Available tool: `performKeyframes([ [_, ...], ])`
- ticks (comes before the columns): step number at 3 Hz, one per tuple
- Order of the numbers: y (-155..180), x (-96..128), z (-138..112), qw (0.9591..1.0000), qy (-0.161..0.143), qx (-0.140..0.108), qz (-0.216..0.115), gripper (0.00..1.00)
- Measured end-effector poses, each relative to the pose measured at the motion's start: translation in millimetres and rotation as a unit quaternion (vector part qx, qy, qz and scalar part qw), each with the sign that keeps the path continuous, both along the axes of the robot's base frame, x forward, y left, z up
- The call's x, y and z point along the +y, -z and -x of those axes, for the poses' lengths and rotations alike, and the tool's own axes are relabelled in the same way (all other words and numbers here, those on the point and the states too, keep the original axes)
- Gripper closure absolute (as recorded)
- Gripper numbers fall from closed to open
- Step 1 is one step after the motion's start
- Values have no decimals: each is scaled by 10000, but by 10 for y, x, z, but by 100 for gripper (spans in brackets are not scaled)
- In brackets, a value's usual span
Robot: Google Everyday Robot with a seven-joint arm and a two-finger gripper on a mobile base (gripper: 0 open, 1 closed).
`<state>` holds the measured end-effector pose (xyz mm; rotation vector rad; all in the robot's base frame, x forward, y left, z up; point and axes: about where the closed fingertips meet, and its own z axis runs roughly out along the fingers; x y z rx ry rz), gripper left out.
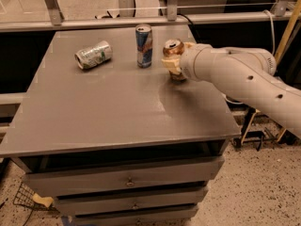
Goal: Place orange can upright
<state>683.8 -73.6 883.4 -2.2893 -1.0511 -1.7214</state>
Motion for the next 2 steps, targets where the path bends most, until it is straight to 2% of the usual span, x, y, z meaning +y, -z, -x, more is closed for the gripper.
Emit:
performKeyframes([
  [1,-37,21,5,10000,-28,-38,5,100],
  [2,-460,243,80,9982,-347,-475,69,100],
])
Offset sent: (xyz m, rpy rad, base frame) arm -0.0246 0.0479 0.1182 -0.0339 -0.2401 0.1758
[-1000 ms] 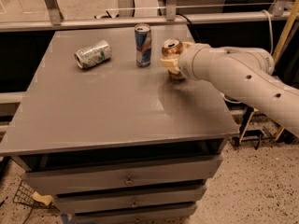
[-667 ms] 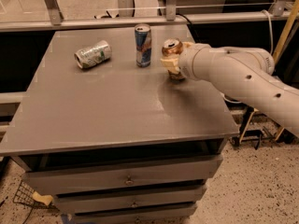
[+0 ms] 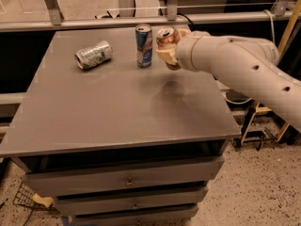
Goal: Place orange can upright
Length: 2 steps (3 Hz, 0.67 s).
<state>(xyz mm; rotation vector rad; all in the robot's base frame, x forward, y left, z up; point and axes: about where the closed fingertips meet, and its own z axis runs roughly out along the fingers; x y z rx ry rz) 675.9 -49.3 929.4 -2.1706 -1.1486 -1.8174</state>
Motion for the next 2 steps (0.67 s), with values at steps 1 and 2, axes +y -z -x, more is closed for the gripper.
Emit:
performKeyframes([
  [1,-446,152,106,9984,-324,-455,41,100],
  [2,-622,177,152,9971,-529,-519,-191,100],
])
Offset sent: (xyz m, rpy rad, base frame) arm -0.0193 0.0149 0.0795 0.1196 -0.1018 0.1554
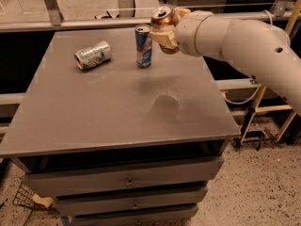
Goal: Place orange can upright
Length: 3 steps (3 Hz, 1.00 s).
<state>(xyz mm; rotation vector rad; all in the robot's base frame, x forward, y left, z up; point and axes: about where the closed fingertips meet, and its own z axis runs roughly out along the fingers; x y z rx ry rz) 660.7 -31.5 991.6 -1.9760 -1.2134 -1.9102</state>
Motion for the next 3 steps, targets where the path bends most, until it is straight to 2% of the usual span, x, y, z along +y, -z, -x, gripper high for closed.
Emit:
performKeyframes([
  [1,87,-20,-28,9986,-99,410,-322,100],
  [2,232,-65,-75,9968,-46,692,-402,100],
  [3,499,-167,-127,9952,-23,733,-643,100],
])
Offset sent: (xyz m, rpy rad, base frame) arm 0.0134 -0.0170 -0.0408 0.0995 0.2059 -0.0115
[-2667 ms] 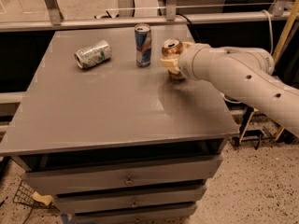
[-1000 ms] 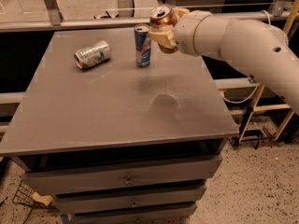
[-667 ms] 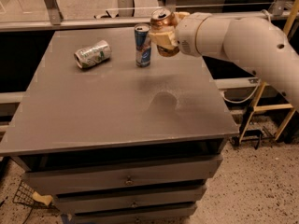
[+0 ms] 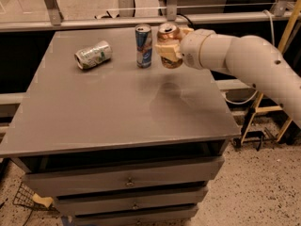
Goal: Place orange can upright
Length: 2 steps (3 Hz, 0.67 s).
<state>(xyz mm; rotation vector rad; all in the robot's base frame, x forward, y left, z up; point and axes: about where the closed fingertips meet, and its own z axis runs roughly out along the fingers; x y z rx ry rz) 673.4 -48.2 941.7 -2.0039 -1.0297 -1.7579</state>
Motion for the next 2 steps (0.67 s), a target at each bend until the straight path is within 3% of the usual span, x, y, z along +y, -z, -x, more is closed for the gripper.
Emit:
performKeyframes([
  [1,198,-92,-90,9989,-25,-216,-420,100],
  [2,273,-109,-124,9976,-83,-321,-609,100],
])
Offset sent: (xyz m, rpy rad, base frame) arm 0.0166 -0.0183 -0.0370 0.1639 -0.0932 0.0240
